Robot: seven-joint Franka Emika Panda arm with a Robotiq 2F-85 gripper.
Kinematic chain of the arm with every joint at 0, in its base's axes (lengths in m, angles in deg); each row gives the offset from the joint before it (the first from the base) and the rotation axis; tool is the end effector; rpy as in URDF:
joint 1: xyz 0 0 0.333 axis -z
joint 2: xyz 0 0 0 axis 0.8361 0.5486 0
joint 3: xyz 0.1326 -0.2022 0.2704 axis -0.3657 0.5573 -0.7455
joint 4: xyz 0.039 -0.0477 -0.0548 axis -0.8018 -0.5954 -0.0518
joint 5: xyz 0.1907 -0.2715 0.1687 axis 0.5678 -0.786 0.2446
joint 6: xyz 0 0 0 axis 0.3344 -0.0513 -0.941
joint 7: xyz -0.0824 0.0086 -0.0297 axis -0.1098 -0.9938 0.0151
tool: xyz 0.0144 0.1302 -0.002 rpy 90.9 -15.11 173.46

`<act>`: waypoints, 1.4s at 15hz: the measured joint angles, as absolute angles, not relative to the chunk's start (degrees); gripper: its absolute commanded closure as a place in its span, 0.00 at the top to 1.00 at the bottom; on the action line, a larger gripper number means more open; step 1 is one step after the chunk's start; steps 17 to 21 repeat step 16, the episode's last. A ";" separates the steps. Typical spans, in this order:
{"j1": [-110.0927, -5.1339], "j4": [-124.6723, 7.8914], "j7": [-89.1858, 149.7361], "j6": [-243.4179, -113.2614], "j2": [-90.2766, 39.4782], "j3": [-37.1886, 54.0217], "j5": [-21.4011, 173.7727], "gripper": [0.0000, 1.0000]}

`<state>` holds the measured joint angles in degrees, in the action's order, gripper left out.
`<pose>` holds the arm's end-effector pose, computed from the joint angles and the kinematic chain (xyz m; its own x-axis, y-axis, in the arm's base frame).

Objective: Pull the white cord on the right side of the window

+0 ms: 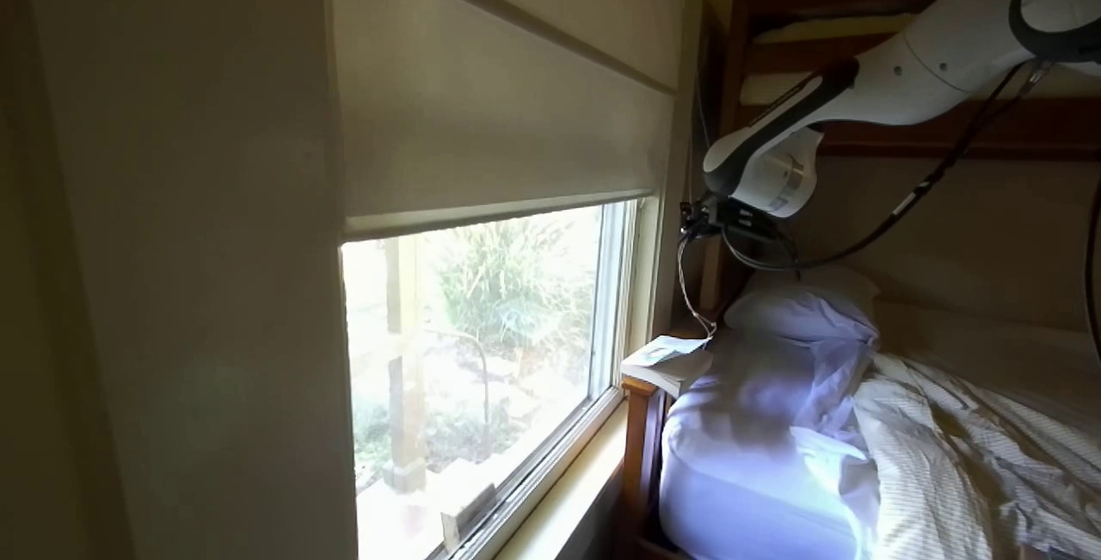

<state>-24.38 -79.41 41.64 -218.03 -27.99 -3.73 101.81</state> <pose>0.5845 -0.3024 0.4819 0.4763 -0.5412 0.6930 -0.5366 -0.8033 -0.2586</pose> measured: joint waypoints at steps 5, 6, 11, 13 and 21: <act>-22.47 -91.10 50.34 -224.74 -36.16 -4.63 101.64 0.83; -21.84 -93.13 52.35 -227.44 -38.69 -4.98 102.11 0.89; -23.87 -96.49 58.54 -228.62 -50.86 -2.99 99.45 1.00; -26.60 -96.68 61.28 -226.22 -54.24 -0.28 98.10 1.00; -28.54 -97.99 66.67 -225.18 -57.83 1.72 98.08 1.00</act>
